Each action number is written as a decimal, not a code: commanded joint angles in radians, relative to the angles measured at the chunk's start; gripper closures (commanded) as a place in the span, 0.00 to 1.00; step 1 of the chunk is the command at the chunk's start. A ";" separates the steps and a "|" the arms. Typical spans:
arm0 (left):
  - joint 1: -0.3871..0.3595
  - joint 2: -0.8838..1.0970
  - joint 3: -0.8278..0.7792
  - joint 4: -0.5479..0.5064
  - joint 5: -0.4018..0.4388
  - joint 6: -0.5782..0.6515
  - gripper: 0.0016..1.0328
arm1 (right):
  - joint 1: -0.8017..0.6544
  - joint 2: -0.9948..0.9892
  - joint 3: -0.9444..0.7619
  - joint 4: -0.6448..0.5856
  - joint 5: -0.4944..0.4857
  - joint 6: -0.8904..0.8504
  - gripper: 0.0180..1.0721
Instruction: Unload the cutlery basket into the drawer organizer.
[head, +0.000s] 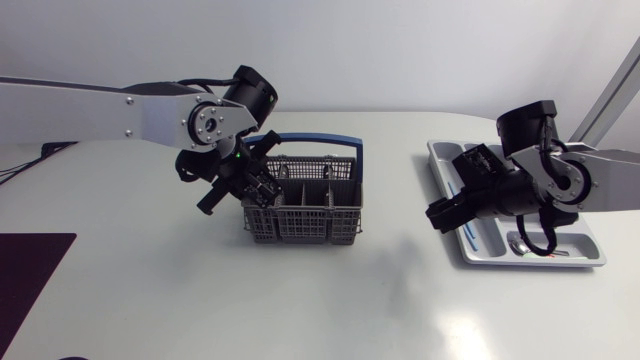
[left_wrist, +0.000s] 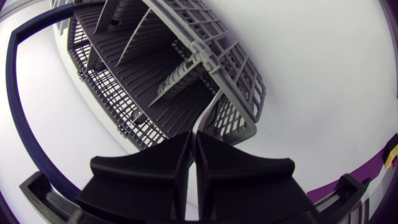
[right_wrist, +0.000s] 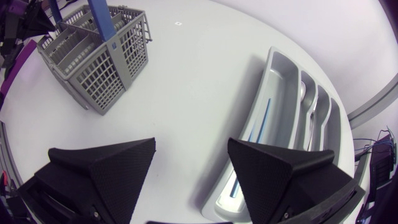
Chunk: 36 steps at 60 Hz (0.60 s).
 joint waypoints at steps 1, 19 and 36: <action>-0.024 -0.029 -0.017 -0.012 0.013 -0.028 0.97 | 0.016 -0.021 -0.030 -0.007 -0.004 0.024 0.20; -0.052 -0.127 -0.078 0.035 -0.029 -0.007 0.97 | 0.048 -0.058 -0.051 -0.016 0.000 0.035 0.20; -0.084 -0.285 -0.123 0.072 -0.058 0.042 0.97 | 0.088 -0.130 -0.064 -0.033 0.000 0.038 0.20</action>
